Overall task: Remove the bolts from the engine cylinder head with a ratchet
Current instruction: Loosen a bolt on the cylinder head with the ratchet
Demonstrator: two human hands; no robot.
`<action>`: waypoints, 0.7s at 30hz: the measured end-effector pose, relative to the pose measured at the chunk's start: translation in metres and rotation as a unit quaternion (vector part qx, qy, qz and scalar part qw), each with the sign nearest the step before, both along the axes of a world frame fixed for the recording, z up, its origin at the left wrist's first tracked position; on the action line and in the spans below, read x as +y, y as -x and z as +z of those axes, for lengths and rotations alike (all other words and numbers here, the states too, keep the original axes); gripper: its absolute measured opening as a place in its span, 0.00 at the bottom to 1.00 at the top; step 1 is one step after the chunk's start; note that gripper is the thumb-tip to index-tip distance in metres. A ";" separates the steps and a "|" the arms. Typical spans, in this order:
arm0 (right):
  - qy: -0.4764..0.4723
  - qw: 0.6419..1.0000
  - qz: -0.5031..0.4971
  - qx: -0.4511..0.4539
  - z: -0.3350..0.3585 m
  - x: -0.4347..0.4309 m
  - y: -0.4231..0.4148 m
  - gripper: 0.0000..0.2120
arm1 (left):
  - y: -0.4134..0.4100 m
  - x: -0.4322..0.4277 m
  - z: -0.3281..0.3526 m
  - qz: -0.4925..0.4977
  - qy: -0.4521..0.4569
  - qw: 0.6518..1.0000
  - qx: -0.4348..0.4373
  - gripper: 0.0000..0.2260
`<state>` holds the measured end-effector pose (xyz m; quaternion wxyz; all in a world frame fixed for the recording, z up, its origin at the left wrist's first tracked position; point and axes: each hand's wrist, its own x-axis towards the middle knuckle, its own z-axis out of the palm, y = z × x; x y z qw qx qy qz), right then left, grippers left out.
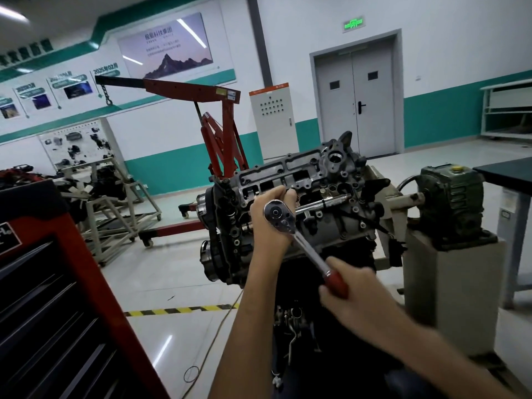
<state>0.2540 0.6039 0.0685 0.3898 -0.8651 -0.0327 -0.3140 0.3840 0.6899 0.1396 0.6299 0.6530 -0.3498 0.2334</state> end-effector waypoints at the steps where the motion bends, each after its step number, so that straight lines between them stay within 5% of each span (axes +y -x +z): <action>1: -0.058 0.998 0.013 -0.003 -0.010 0.019 -0.002 0.10 | 0.001 -0.002 0.001 0.005 0.008 1.000 0.005 0.18; 4: -0.160 0.985 0.054 0.025 -0.023 0.063 -0.010 0.10 | 0.003 -0.002 0.003 0.017 -0.007 1.000 -0.014 0.21; 6: -0.133 0.989 0.059 0.038 -0.018 0.057 -0.009 0.08 | 0.003 0.003 0.004 0.019 -0.028 0.999 -0.018 0.19; 11: 0.122 0.984 0.076 0.104 0.043 -0.035 0.002 0.12 | 0.003 0.022 0.011 -0.051 -0.136 0.989 -0.041 0.16; 15: 0.318 0.945 -0.043 0.064 0.087 -0.080 -0.005 0.14 | 0.000 0.012 0.021 -0.056 -0.193 0.978 -0.054 0.18; 17: 0.264 0.962 -0.035 0.063 0.070 -0.070 -0.001 0.15 | 0.000 0.006 0.015 -0.046 -0.131 0.990 -0.038 0.15; 21: -0.048 0.997 0.038 0.050 0.005 -0.006 0.008 0.12 | 0.002 -0.007 0.003 -0.010 -0.046 0.999 -0.021 0.15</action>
